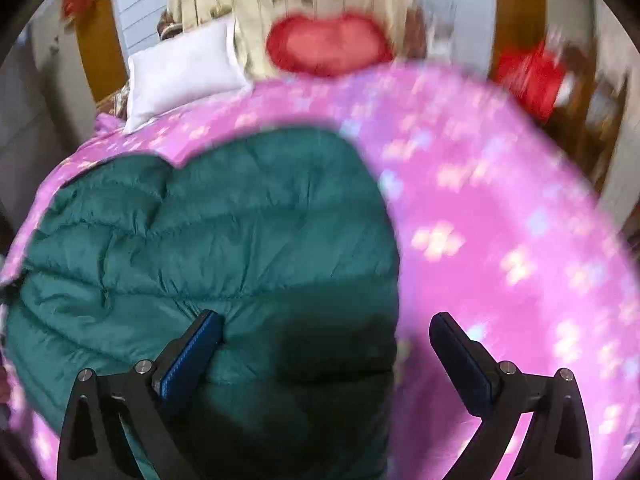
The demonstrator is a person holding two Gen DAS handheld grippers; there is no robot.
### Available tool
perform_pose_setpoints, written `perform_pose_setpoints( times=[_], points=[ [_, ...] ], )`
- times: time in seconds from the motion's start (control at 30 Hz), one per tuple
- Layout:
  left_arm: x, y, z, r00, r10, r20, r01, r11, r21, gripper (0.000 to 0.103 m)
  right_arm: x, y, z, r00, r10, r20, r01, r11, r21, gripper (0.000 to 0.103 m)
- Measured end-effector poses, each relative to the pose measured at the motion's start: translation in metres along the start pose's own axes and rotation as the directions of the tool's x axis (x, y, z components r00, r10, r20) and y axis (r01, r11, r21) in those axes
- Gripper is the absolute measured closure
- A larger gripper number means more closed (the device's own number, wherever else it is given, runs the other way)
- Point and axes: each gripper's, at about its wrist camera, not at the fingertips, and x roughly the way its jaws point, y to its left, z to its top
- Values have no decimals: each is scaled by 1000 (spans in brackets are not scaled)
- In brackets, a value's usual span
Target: Fold large clothes
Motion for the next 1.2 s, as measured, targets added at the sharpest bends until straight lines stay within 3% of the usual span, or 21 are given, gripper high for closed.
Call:
perform_pose_setpoints(
  times=[0.07,0.2,0.37,0.43,0.5,0.6,0.73,0.93,1.0,1.07,1.1,1.2],
  points=[
    [-4,10,3,999,-46,-5,45,997,-63,11,-5,-20,4,998,63,17,-64,996,65,0],
    [-19,17,25,996,-38,83,43,997,-65,12,-30,-61,8,990,7,140,-35,980,197,0],
    [7,16,33,1000,-20,5,20,998,51,12,-5,-79,8,995,79,62,-91,970,224,0],
    [9,27,23,998,-63,19,62,998,25,12,1,-73,8,993,108,46,-115,974,194,0],
    [8,34,20,996,-86,-13,86,996,-15,12,3,-69,7,991,128,36,-133,977,169,0],
    [4,36,19,997,-76,-4,76,997,3,11,12,-67,7,990,138,23,-140,981,136,0],
    [17,46,19,990,-129,-56,126,991,-48,9,26,-71,5,981,193,14,-192,968,161,0],
    [25,44,20,991,-105,-83,103,994,-26,1,35,-74,1,972,235,12,-233,953,194,0],
    [34,49,22,984,-140,-114,136,990,-43,0,37,-71,0,970,241,19,-241,956,165,0],
    [48,59,24,956,-243,-164,226,967,-115,0,38,-71,0,963,268,18,-267,953,145,0],
    [49,62,27,949,-275,-154,257,958,-123,0,40,-71,2,956,292,14,-291,948,130,0],
    [54,58,33,940,-301,-160,291,953,-80,0,45,-67,6,931,365,-1,-364,928,77,0]
  ],
)
